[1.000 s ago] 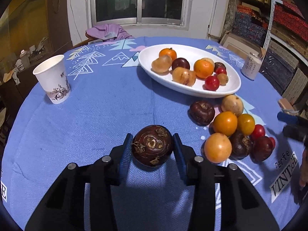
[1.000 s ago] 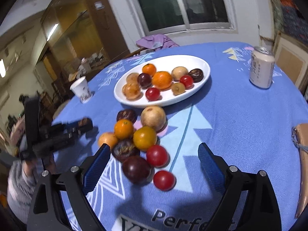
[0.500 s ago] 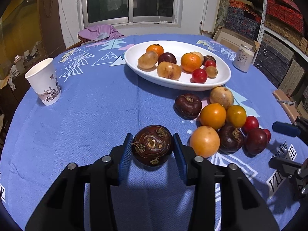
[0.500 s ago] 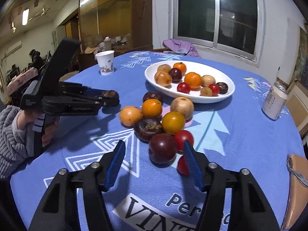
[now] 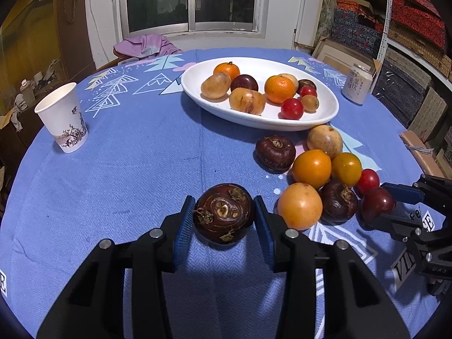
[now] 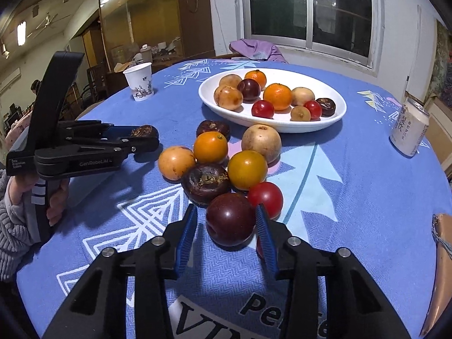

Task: Organize fruits
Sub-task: 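Grasp the dark mangosteen with the left tool while the right tool grasps a dark red plum, then place the mangosteen on the plate with the left tool while the right tool places the plum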

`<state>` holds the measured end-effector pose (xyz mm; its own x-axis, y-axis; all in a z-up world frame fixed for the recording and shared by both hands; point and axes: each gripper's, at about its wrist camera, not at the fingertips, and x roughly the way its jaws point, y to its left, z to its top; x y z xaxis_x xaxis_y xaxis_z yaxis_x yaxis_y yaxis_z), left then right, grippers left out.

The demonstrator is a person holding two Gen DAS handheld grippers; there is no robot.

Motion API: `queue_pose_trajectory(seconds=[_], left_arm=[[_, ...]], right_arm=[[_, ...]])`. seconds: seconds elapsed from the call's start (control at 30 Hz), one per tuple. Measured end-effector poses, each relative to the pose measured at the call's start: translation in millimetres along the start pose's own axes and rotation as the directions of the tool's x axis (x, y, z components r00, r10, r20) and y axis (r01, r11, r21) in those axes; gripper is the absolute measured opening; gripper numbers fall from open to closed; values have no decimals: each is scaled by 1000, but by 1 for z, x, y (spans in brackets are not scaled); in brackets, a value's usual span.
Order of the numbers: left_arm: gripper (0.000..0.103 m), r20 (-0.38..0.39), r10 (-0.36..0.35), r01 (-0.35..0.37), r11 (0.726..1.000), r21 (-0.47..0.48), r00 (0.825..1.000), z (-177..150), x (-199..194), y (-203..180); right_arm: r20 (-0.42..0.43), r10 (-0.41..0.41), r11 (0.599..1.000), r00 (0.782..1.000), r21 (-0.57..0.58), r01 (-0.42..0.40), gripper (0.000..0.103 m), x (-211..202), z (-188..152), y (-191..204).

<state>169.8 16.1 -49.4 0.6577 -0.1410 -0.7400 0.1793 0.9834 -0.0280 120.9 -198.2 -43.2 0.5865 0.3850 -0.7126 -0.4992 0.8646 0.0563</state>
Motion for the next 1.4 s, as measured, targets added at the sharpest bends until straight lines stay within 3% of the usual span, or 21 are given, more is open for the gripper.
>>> queue_pose_trajectory(seconds=[0.23, 0.53, 0.63, 0.8, 1.03, 1.4], left_arm=[[42, -6, 2, -2, 1000, 3, 1000, 0, 2, -1], [41, 54, -19, 19, 1000, -13, 998, 8, -17, 0], [41, 78, -39, 41, 999, -23, 996, 26, -25, 0], [41, 103, -85, 89, 996, -29, 991, 72, -23, -12], [41, 41, -166, 167, 986, -17, 985, 101, 22, -47], [42, 2, -118, 118, 993, 17, 993, 106, 71, -60]], right_arm=[[3, -1, 1000, 1000, -3, 1, 36, -3, -2, -1], [116, 25, 995, 993, 90, -35, 36, -30, 6, -24], [151, 23, 989, 988, 140, -45, 36, -40, 21, -39], [215, 29, 974, 976, 213, -76, 36, -52, 77, -65], [199, 100, 928, 975, 336, -164, 36, -1, 126, -93], [78, 74, 934, 994, 344, -97, 36, 60, 124, -98]])
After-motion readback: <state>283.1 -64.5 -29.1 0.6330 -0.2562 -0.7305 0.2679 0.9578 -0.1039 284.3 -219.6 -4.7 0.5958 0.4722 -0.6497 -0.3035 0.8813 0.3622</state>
